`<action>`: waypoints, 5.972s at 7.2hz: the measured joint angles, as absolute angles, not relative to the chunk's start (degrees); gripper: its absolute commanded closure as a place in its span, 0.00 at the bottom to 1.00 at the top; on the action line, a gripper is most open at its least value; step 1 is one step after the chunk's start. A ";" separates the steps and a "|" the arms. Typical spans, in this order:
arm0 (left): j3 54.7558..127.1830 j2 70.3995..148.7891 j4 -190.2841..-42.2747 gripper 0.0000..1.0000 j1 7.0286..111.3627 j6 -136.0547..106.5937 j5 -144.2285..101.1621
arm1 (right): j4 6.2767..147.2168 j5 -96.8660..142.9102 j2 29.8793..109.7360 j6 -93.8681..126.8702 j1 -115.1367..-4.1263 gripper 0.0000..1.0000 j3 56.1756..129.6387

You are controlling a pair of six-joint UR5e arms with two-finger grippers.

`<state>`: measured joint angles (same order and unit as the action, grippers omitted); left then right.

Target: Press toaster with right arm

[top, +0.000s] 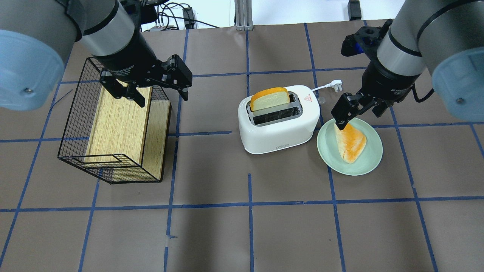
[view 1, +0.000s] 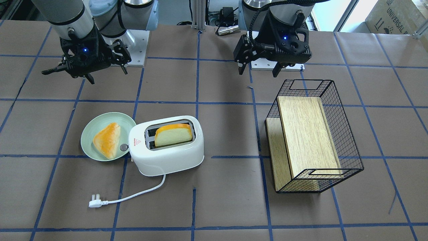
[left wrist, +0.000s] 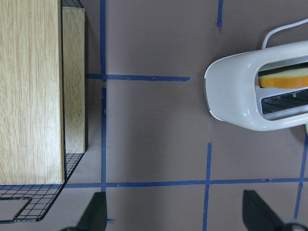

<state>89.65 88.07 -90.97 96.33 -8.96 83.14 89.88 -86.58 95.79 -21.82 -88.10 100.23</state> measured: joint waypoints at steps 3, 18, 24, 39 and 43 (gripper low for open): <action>89.65 88.06 -90.97 0.00 96.33 -8.97 83.14 | 90.05 -86.57 95.88 -21.91 -88.08 0.00 100.31; 89.65 88.07 -90.97 0.00 96.33 -8.96 83.14 | 116.51 -86.49 80.02 -79.54 -90.02 0.77 101.83; 89.65 88.07 -90.97 0.00 96.33 -8.96 83.14 | 120.60 -86.37 76.09 -83.93 -90.26 0.77 101.75; 89.64 88.06 -90.96 0.00 96.33 -8.97 83.14 | 102.54 -86.09 85.46 -46.05 -89.12 0.00 97.78; 89.65 88.07 -90.97 0.00 96.33 -8.96 83.14 | 92.57 -87.99 95.60 -30.26 -89.33 0.00 97.84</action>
